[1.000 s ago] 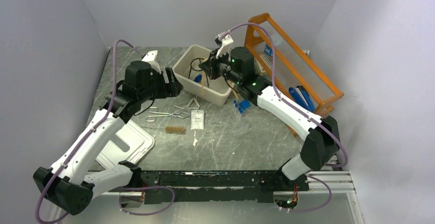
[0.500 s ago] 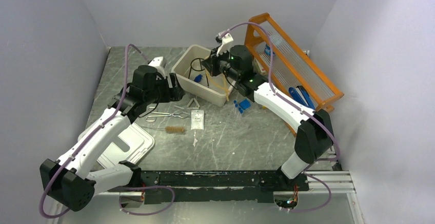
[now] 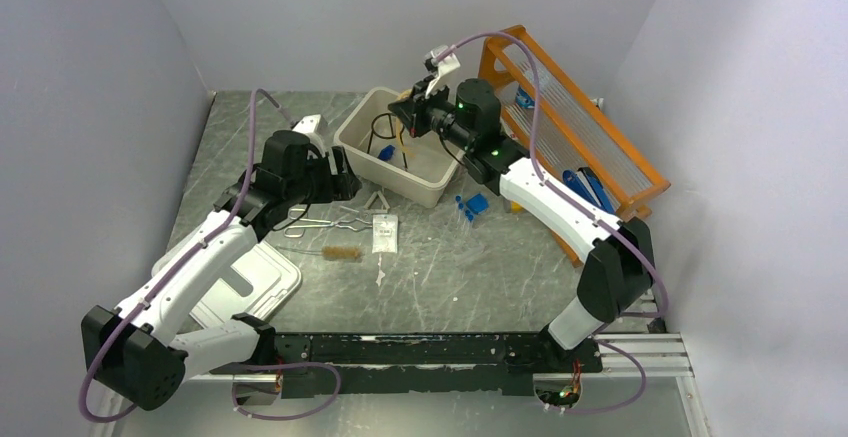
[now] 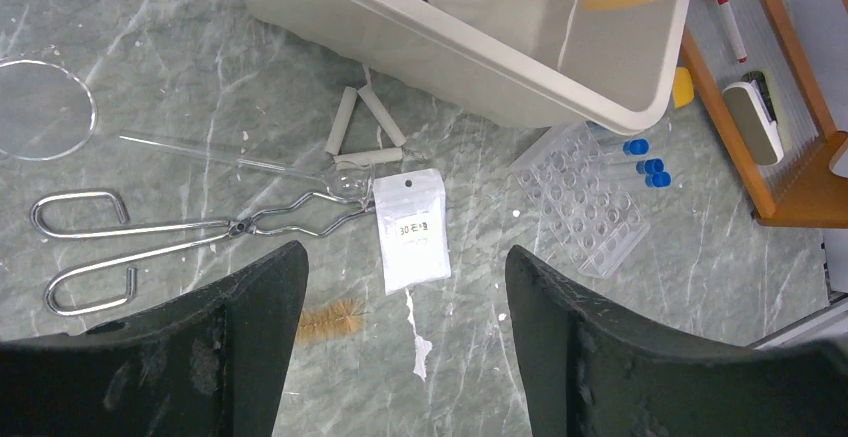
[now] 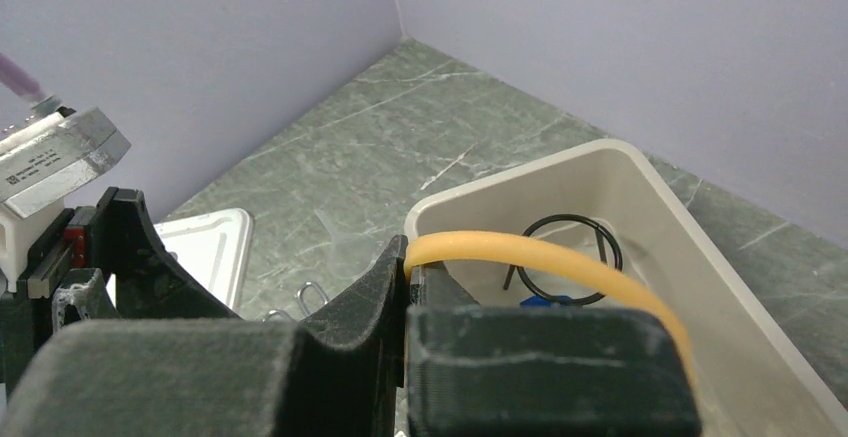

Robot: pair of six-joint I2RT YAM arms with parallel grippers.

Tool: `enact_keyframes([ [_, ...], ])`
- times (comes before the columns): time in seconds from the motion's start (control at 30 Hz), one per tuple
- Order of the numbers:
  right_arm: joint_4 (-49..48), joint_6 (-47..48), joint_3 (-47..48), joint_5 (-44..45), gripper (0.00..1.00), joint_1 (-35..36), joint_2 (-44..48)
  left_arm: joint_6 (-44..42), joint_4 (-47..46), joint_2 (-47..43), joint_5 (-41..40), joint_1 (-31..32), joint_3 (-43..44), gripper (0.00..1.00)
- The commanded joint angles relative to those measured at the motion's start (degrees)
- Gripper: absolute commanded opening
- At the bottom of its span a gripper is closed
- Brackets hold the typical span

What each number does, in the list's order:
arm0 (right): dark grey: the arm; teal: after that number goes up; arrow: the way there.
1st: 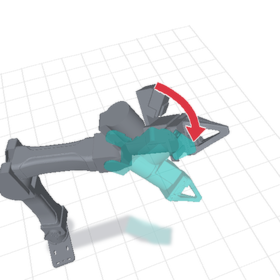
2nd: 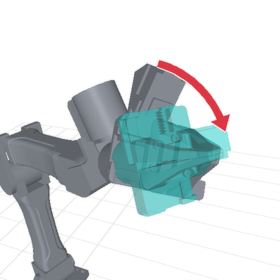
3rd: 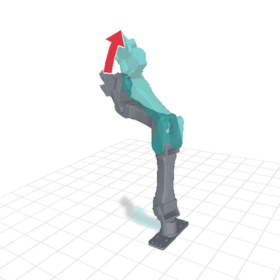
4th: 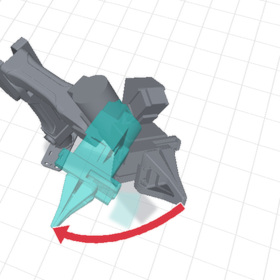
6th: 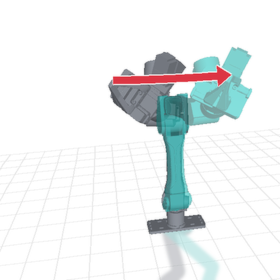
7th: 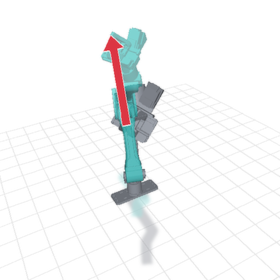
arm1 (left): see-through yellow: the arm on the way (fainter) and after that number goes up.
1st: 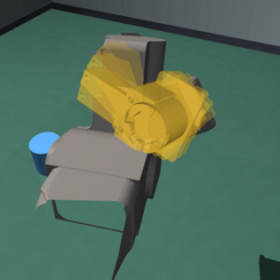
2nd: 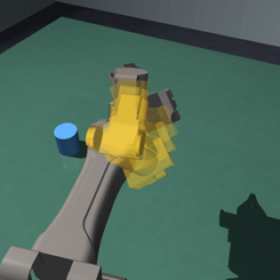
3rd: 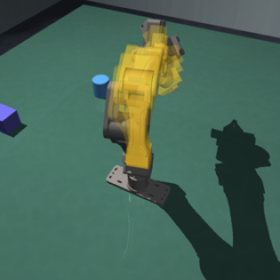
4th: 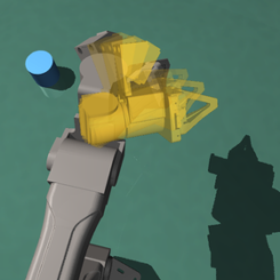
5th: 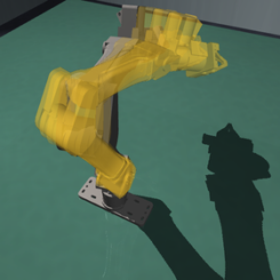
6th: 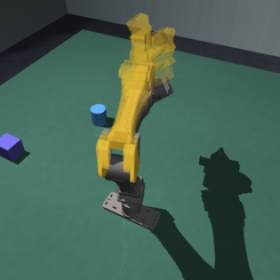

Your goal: Organize the chemistry lab equipment

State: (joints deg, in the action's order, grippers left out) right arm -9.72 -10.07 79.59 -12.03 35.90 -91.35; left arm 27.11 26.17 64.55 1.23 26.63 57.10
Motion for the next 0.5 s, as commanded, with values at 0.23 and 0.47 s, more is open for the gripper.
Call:
enact_keyframes([
  [0.23,-5.05,-1.09,-5.99,1.10,0.00,-1.18,0.85,-1.14,-1.20,0.22,-0.77,0.33,-0.54,0.76],
  [0.47,-8.15,-1.01,-10.53,2.27,0.00,-2.10,-1.28,-1.01,-1.51,0.47,-0.69,0.35,-1.27,0.76],
])
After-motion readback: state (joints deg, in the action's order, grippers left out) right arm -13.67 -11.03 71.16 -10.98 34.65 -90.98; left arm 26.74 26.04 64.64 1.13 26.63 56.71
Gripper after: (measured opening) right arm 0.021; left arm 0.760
